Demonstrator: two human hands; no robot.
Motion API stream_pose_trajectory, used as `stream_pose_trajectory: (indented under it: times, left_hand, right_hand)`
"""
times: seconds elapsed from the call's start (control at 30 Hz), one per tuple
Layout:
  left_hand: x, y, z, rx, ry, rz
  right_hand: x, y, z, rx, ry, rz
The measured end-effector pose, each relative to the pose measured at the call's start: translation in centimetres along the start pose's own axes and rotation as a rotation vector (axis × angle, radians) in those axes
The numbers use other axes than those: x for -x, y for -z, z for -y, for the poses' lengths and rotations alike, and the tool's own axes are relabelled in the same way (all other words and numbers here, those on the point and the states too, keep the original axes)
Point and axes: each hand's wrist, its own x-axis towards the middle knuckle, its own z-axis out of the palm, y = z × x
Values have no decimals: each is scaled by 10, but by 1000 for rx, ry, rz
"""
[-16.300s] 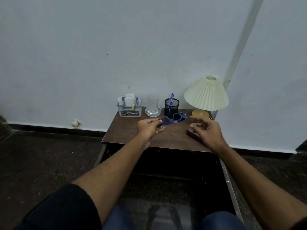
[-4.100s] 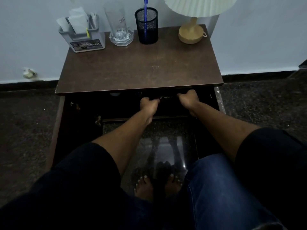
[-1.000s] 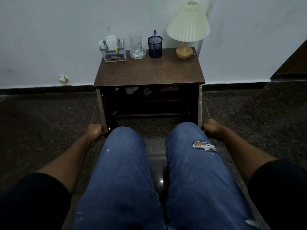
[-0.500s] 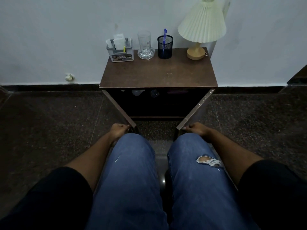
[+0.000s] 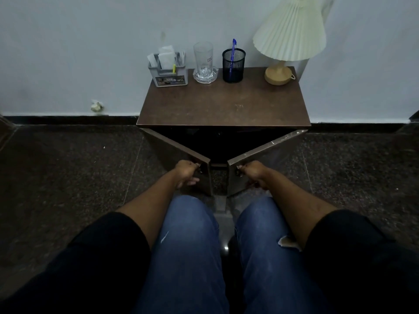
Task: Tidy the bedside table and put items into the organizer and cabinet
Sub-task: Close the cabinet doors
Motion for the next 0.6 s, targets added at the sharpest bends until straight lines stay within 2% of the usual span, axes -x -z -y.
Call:
stream_pose_trajectory:
  times: [0.17, 0.4, 0.6]
  left_hand:
    - [-18, -12, -19, 34, 11, -24]
    - [-35, -18, -32, 189, 78, 9]
    - [-55, -28, -39, 255, 55, -44]
  right_hand:
    - [-25, -13, 8, -179, 24, -81]
    - [-52, -20, 17, -203, 14, -120]
    - [-71, -29, 27, -197, 17, -204]
